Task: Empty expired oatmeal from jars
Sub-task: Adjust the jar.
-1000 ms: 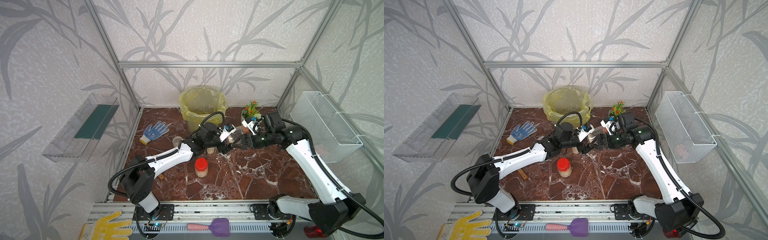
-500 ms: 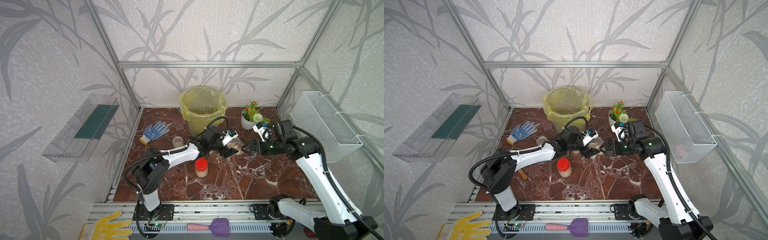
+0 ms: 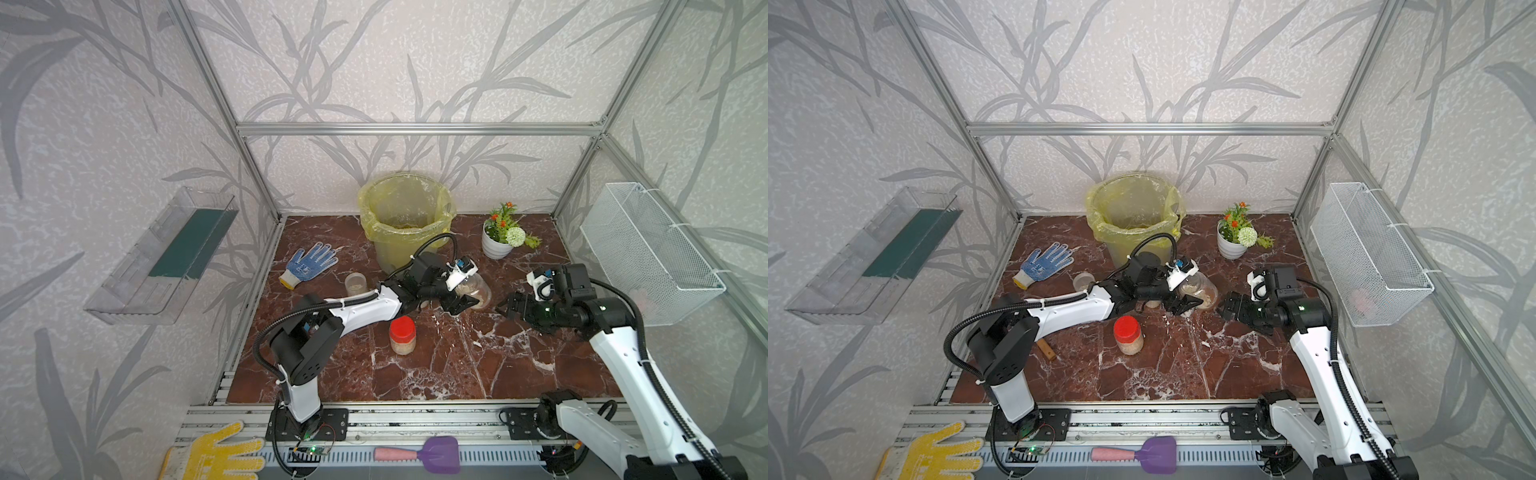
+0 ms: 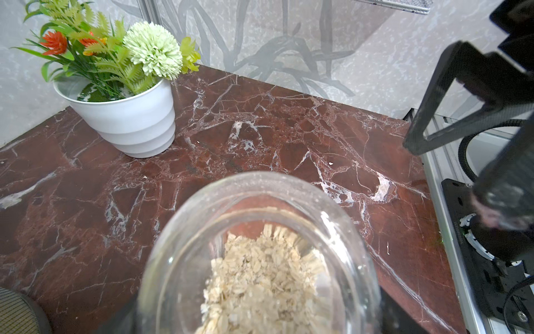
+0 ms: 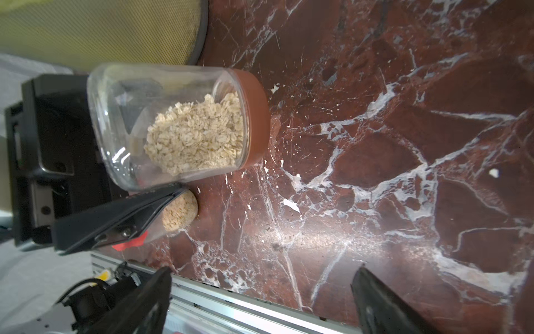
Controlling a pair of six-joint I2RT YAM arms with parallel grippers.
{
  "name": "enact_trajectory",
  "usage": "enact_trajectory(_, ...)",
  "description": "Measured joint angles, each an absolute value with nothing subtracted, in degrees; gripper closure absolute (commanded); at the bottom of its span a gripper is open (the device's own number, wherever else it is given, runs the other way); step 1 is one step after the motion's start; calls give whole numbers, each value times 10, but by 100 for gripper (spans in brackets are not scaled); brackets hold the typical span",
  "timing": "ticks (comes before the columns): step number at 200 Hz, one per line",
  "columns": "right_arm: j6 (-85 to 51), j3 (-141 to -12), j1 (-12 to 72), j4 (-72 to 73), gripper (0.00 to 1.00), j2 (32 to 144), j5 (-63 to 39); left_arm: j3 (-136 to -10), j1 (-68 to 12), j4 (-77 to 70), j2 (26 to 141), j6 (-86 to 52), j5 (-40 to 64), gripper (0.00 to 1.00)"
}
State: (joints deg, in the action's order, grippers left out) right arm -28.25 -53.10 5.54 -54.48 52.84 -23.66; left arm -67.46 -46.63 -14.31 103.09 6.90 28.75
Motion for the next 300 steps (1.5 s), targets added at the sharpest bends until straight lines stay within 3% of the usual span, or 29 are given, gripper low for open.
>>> enact_trajectory(72, -520, -386, 50, -381, 1, 426, -322, -675, -467, -150, 1019, 63, 286, 100)
enact_trajectory(174, -835, -258, 49, -129, 1, 337, -320, -675, -467, -199, 952, 24, 250, 100)
enact_trajectory(246, -961, -242, 58, 25, 1, 381, -300, -675, -467, -215, 951, 3, 235, 100)
enact_trajectory(300, -999, -245, 121, 123, 1, 464, -264, -675, -463, -220, 951, -3, 221, 100)
